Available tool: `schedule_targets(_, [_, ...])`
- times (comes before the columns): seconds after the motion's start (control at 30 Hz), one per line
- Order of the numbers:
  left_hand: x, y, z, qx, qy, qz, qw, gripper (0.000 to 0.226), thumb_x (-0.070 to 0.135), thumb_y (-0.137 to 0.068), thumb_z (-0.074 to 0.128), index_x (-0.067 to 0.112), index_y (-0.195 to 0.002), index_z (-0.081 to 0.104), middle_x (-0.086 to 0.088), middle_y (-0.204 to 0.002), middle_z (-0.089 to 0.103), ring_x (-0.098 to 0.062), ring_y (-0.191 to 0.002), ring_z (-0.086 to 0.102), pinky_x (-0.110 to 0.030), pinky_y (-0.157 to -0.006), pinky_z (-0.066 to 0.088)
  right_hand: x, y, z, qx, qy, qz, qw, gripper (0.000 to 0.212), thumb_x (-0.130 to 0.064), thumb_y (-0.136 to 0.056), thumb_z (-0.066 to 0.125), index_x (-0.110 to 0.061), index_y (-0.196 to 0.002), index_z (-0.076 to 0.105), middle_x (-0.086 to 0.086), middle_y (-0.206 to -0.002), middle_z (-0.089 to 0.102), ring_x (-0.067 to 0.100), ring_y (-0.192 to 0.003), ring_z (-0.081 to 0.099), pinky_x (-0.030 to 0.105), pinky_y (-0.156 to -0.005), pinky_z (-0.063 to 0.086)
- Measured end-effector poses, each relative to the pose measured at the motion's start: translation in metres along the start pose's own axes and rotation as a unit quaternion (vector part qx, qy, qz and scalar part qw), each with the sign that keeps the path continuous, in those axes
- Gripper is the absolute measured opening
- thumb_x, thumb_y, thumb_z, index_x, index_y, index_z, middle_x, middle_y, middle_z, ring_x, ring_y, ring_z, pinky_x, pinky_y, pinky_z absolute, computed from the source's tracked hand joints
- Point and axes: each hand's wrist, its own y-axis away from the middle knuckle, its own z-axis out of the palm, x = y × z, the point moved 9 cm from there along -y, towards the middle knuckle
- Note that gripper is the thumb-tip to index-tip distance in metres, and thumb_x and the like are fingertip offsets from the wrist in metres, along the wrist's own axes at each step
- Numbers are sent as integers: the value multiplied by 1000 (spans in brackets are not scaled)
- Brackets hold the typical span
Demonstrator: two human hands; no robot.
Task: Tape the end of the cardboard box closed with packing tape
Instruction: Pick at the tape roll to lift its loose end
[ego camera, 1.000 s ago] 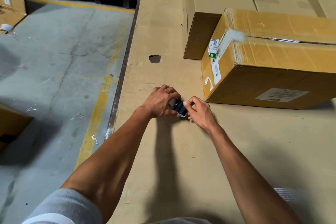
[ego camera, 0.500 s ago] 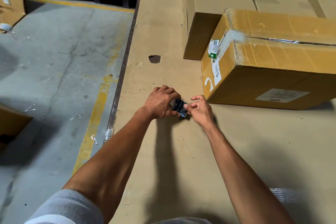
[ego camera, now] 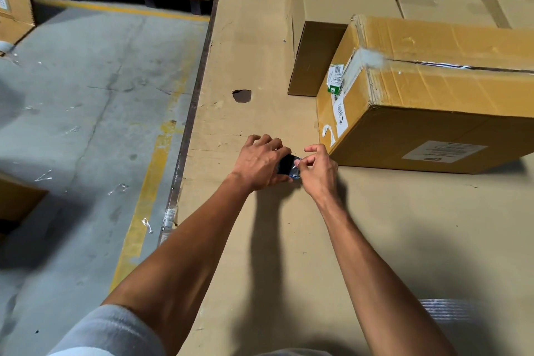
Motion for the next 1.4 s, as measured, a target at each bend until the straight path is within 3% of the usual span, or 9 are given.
schedule_targets(0.3, [-10, 7, 3, 11, 32, -19, 999, 76, 90, -80, 63, 30, -128, 65, 6, -122, 65, -25, -110, 61, -45, -91, 46, 0, -6, 3, -9, 10, -11, 1000, 32, -10, -92, 77, -15, -121, 63, -17, -71, 63, 28, -96, 69, 41, -91, 53])
schedule_targets(0.47, [-15, 12, -1, 13, 29, -34, 999, 78, 92, -80, 58, 33, -129, 66, 8, -123, 66, -24, -113, 60, -46, -93, 44, 10, -8, 2, -7, -38, 32, 999, 30, -8, -90, 73, -18, -117, 64, -6, -76, 73, 24, -88, 73, 45, -92, 58])
schedule_targets(0.6, [-14, 17, 0, 15, 18, -33, 999, 79, 94, -80, 53, 32, -128, 66, 8, -123, 68, -24, -115, 60, -46, -93, 43, 24, -8, 7, -14, -75, 62, 995, 37, -6, -87, 73, -29, -112, 60, -7, -77, 72, 20, -83, 75, 51, -86, 63])
schedule_targets(0.73, [-15, 19, 2, 14, 21, -39, 999, 80, 94, -80, 51, 32, -128, 67, 9, -123, 69, -23, -114, 61, -46, -92, 45, 31, -8, 6, -28, -124, 81, 989, 42, 0, -86, 70, -34, -106, 55, -2, -85, 73, 21, -89, 76, 52, -83, 65])
schedule_targets(0.83, [-16, 19, 1, 15, 29, -40, 999, 81, 94, -81, 49, 32, -130, 67, 8, -124, 69, -23, -113, 62, -46, -90, 46, 31, -5, 8, -53, -262, 122, 956, 38, 7, -94, 64, -25, -111, 51, 14, -100, 68, 33, -106, 74, 50, -87, 65])
schedule_targets(0.9, [-17, 19, -1, 17, 34, -39, 998, 82, 95, -82, 48, 32, -130, 67, 8, -124, 70, -23, -114, 63, -46, -91, 45, 30, -2, 9, -63, -326, 146, 932, 35, 10, -99, 59, -14, -121, 44, 16, -103, 60, 32, -105, 72, 42, -84, 66])
schedule_targets(1.17, [-16, 18, -4, 4, 6, -25, 1000, 83, 95, -82, 48, 33, -132, 68, 8, -128, 75, -18, -136, 60, -51, -107, 38, 35, 1, 11, -82, -386, 182, 900, 30, 8, -105, 51, -10, -124, 36, 14, -110, 54, 25, -95, 72, 40, -79, 64])
schedule_targets(1.4, [-16, 20, -2, -19, -22, -3, 1000, 81, 91, -89, 46, 26, -136, 60, 2, -122, 71, -26, -105, 70, -45, -93, 44, 33, 8, 20, -91, -445, 202, 868, 26, 8, -106, 51, -6, -126, 42, 14, -107, 57, 25, -93, 71, 42, -83, 62])
